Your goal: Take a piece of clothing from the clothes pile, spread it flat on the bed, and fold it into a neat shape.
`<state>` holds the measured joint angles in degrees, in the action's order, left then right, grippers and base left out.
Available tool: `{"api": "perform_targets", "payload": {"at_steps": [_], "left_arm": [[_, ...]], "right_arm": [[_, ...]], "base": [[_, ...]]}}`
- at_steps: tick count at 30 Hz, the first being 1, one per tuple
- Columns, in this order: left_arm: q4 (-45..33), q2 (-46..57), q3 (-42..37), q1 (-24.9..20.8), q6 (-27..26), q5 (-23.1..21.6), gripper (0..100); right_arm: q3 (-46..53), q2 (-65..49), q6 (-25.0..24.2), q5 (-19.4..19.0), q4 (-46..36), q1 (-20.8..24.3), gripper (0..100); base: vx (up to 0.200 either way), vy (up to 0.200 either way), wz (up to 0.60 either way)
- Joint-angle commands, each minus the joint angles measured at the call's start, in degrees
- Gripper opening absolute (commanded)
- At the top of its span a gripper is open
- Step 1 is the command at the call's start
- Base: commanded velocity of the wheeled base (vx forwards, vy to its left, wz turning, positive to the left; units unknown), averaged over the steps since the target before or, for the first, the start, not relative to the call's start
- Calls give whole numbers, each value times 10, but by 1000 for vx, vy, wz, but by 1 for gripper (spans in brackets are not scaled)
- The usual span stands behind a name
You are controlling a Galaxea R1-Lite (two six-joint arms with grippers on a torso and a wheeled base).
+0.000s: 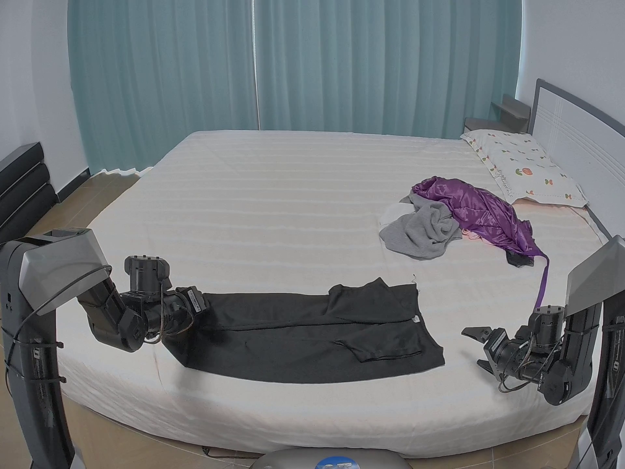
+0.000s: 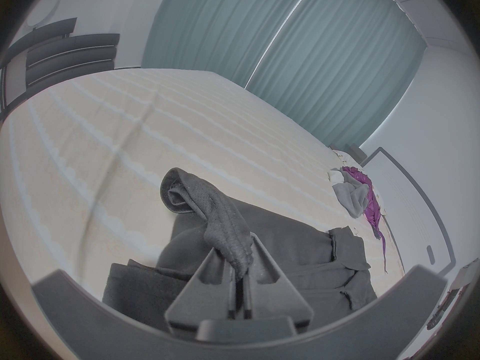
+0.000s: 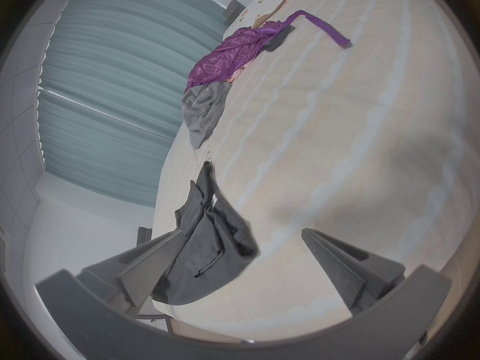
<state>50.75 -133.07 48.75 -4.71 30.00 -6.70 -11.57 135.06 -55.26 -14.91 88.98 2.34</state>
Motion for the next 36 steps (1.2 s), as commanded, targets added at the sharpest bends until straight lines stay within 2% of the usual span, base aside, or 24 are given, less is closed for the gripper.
{"api": "perform_targets", "payload": {"at_steps": [1, 5, 11, 24, 30, 33, 36], "left_arm": [[-1, 19, 2, -19, 0, 12, 0], [-5, 27, 13, -41, 0, 43, 0], [-84, 53, 41, -78, 0, 50, 0], [-163, 37, 120, -172, 0, 104, 0], [-215, 19, 169, -201, 1, 111, 0], [-223, 2, 188, -207, 1, 120, 0], [-228, -32, 223, -216, 2, 161, 0]], "right_arm": [[1, -1, -1, 0, 8, -1, 100], [1, -1, -1, 0, 8, -1, 100], [1, -1, -1, 0, 8, -2, 100], [1, -1, -1, 0, 8, -1, 100], [1, -1, 0, 0, 8, -1, 100], [2, -1, 0, 0, 8, -1, 100], [2, 0, 1, 0, 8, -1, 100]], "base": [[0, -200, 0], [0, -200, 0], [0, -200, 0], [0, -200, 0], [0, -200, 0], [0, 0, 0], [0, 0, 0]]}}
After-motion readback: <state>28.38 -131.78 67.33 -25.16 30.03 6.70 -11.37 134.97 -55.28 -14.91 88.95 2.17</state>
